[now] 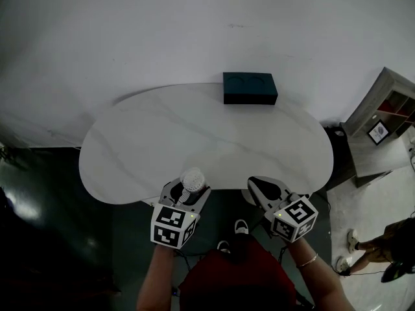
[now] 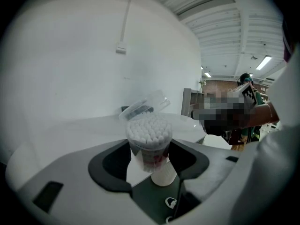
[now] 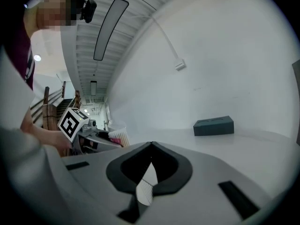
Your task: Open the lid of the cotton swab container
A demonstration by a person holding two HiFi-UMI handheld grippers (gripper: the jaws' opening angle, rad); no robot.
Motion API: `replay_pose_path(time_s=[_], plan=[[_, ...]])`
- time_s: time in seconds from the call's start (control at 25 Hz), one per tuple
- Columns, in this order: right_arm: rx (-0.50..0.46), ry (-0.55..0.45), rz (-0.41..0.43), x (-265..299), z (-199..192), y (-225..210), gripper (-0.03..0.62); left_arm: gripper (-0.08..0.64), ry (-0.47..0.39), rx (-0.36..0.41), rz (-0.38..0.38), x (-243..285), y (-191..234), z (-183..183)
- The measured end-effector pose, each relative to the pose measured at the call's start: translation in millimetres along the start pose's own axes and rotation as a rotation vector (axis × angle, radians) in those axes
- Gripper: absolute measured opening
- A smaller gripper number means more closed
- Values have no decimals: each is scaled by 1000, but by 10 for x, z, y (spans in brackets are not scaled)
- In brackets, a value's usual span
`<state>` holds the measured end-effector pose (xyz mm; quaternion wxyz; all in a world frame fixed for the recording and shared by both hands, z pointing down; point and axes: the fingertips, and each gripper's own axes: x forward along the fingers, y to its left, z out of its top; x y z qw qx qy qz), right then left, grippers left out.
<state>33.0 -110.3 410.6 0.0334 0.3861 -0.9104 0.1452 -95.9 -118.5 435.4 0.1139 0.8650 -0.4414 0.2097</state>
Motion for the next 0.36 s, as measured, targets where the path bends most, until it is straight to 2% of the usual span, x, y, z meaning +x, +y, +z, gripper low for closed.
replay_pose_path(time_s=[0.36], plan=[[11,16,-33,-27,-102,-25,17,265,5,-8,8,8,-23,-20]])
